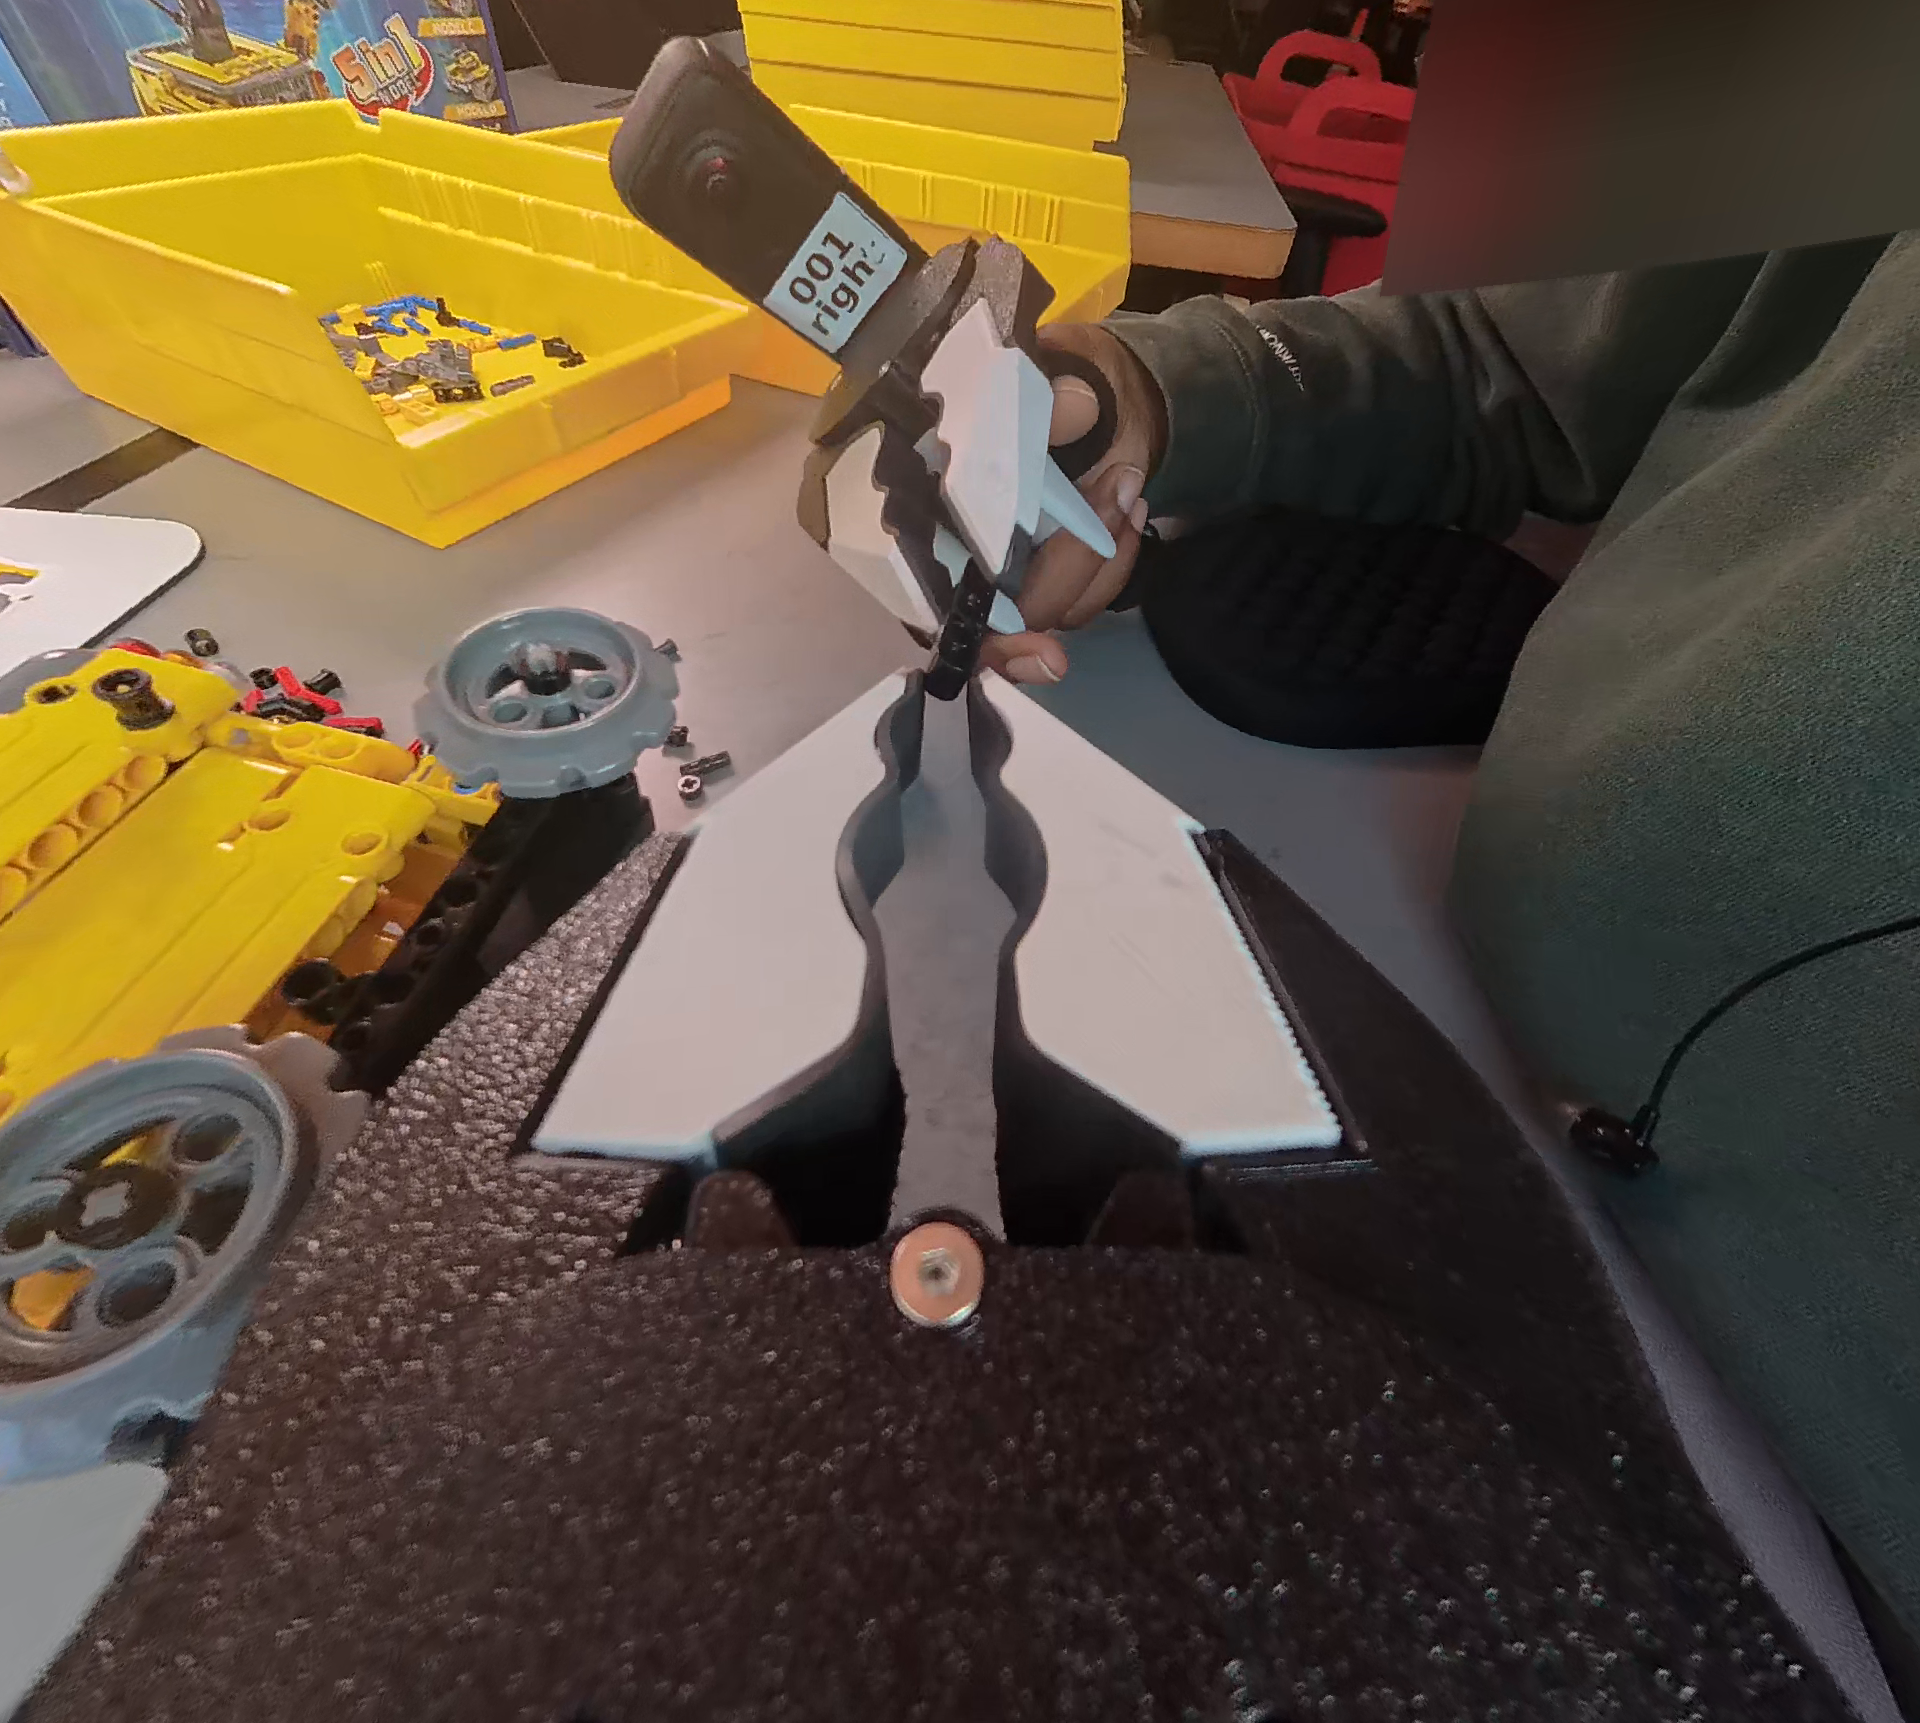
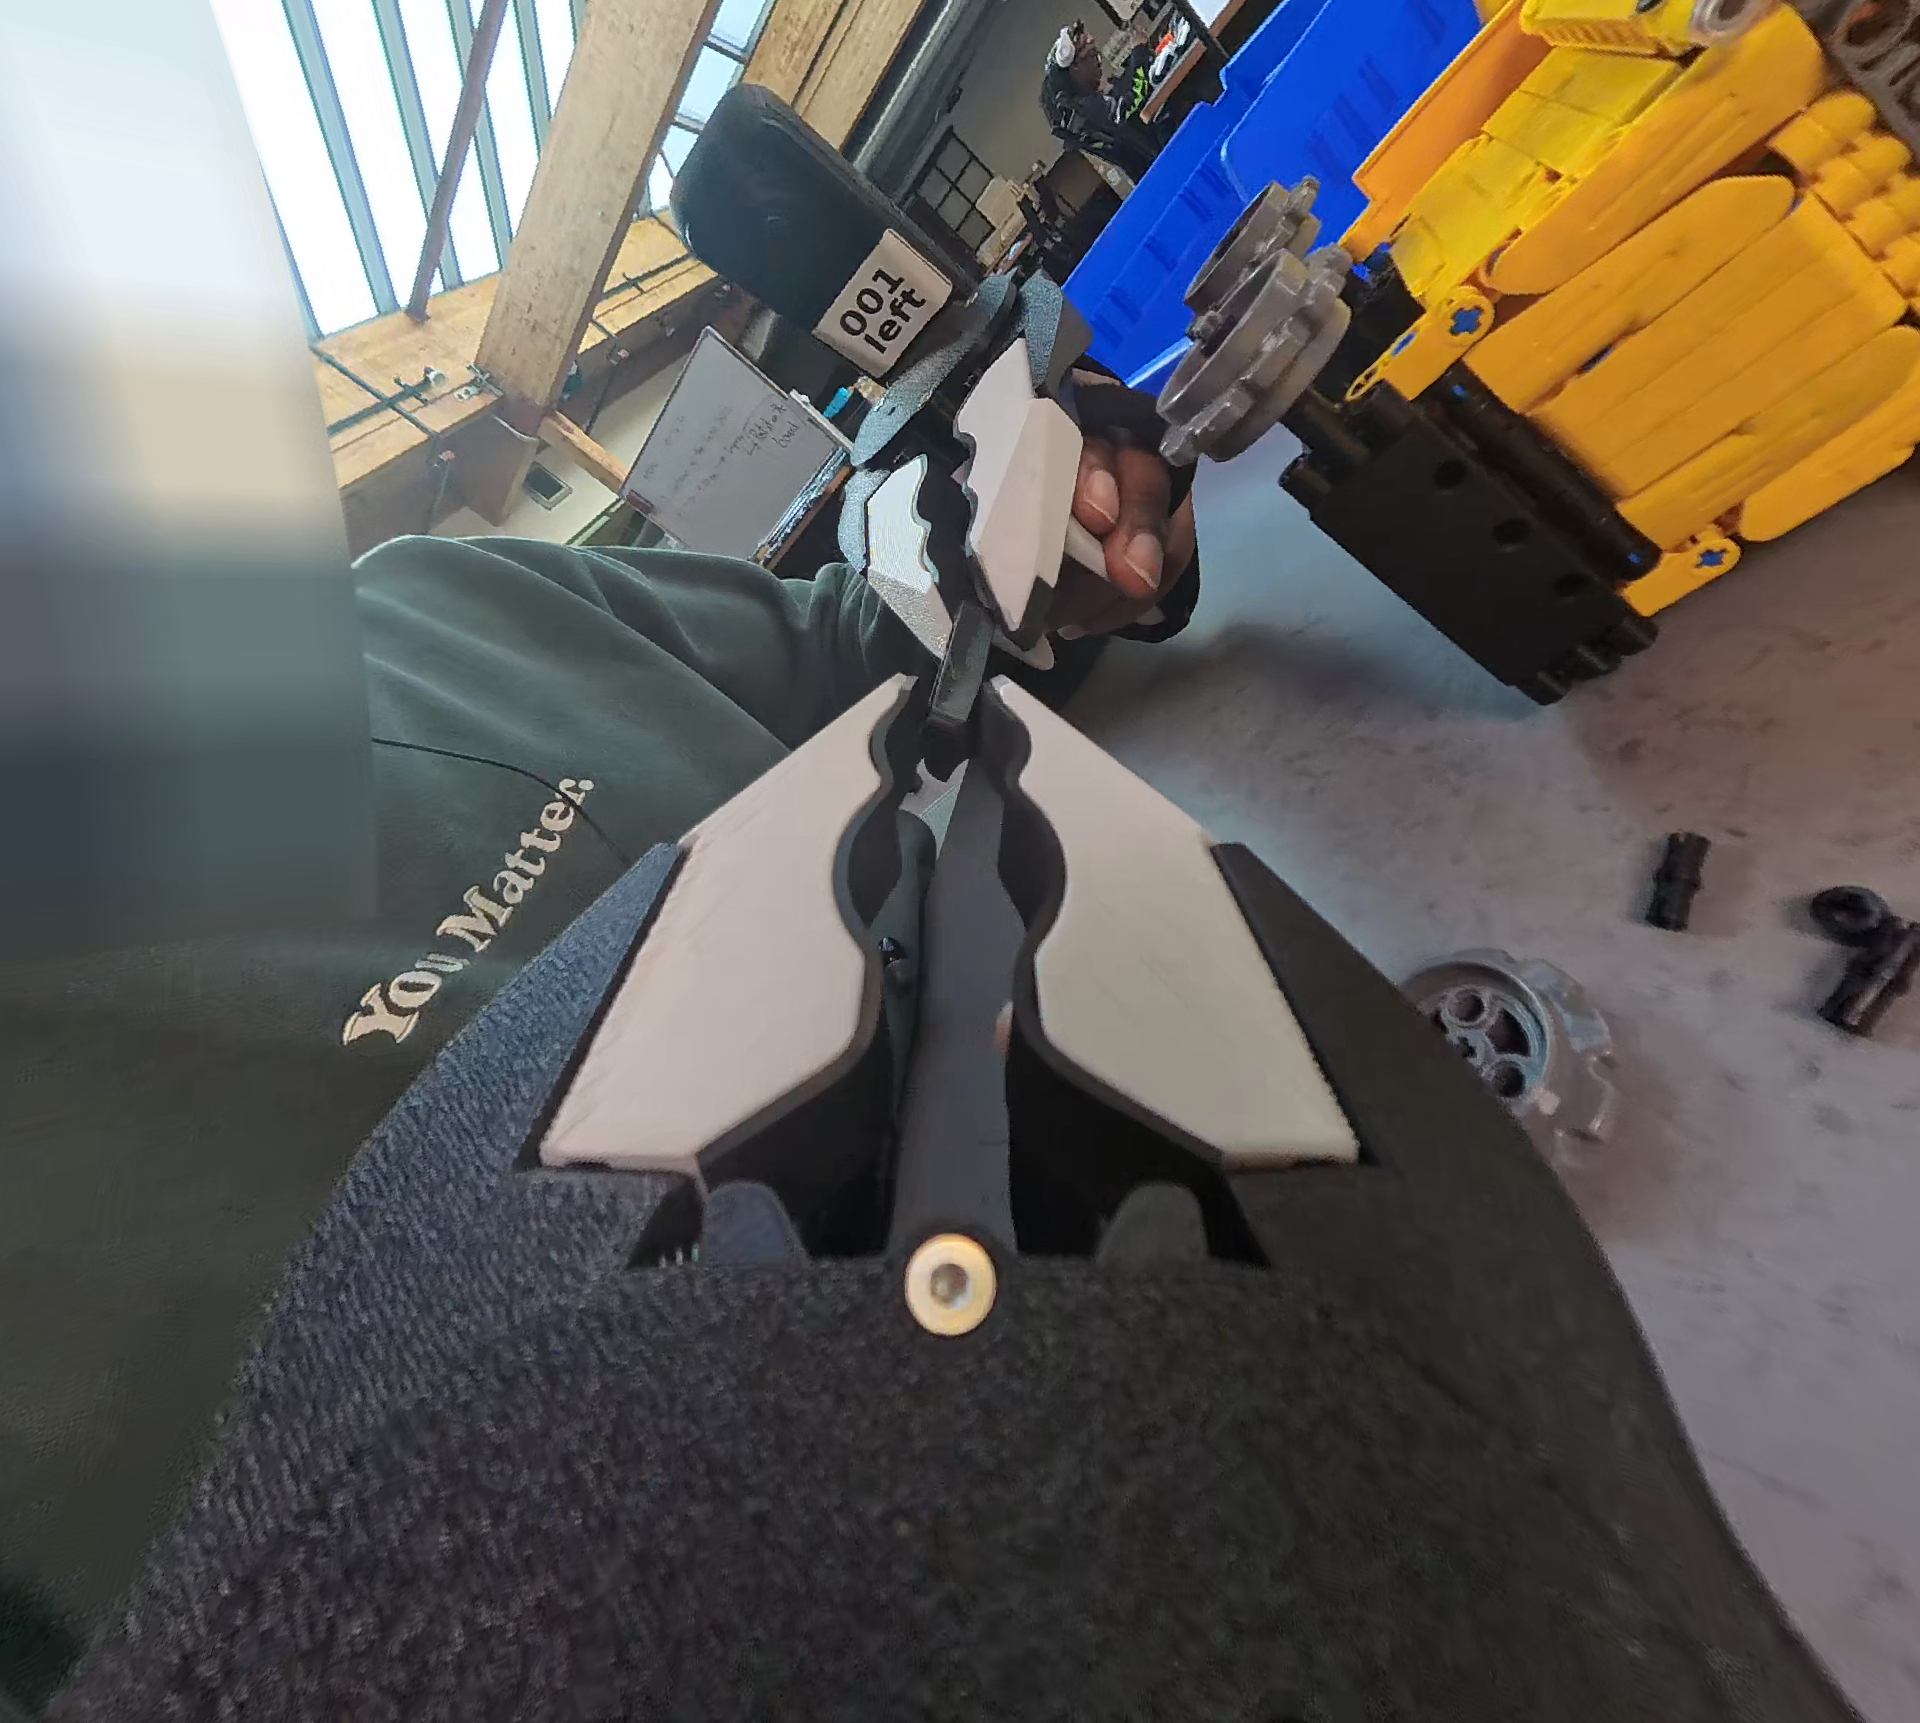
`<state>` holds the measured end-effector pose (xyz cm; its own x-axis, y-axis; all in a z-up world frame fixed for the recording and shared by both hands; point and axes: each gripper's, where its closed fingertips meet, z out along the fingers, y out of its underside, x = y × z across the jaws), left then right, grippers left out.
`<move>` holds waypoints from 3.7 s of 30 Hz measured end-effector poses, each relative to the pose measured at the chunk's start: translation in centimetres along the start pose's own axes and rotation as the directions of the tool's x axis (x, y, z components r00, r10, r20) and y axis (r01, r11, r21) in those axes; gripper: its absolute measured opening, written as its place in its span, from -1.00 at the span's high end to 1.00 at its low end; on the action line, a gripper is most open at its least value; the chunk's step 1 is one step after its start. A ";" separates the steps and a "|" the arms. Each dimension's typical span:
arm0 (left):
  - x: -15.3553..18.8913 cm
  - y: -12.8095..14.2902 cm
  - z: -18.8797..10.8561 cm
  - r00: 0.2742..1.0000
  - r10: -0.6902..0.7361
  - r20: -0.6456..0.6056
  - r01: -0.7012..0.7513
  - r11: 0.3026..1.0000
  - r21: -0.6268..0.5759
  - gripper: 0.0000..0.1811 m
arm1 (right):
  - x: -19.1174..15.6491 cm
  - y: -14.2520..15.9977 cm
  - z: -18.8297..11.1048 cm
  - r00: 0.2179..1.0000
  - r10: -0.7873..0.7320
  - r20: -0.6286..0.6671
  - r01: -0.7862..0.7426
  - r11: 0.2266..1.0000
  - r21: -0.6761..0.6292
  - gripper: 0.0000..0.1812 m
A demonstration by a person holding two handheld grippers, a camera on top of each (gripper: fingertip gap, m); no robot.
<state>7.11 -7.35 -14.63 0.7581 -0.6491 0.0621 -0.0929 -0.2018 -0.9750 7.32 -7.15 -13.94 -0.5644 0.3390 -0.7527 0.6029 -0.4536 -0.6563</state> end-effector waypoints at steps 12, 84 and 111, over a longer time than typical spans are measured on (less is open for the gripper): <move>-0.1 -0.6 -0.5 0.918 -0.357 -0.174 0.369 0.928 0.043 0.73 | -0.1 -0.7 -0.2 0.682 -0.691 -0.240 0.674 0.721 -0.161 0.91; -0.7 5.7 2.2 0.975 0.210 0.075 -0.176 0.932 -0.318 0.89 | 8.8 3.2 -14.2 0.354 -0.865 -0.354 0.211 0.443 -0.871 0.79; -10.2 1.6 -9.5 0.902 0.011 0.432 0.061 0.986 -0.153 -0.03 | 7.3 6.2 -4.3 0.553 -0.808 -0.202 0.421 0.480 -0.770 0.60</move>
<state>-6.91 -8.05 -14.74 0.9616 -0.2706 -0.0467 -0.1437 -0.3509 -0.9253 9.32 -3.94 -23.70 -0.6859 0.7203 0.1035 0.4860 0.5593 -0.6715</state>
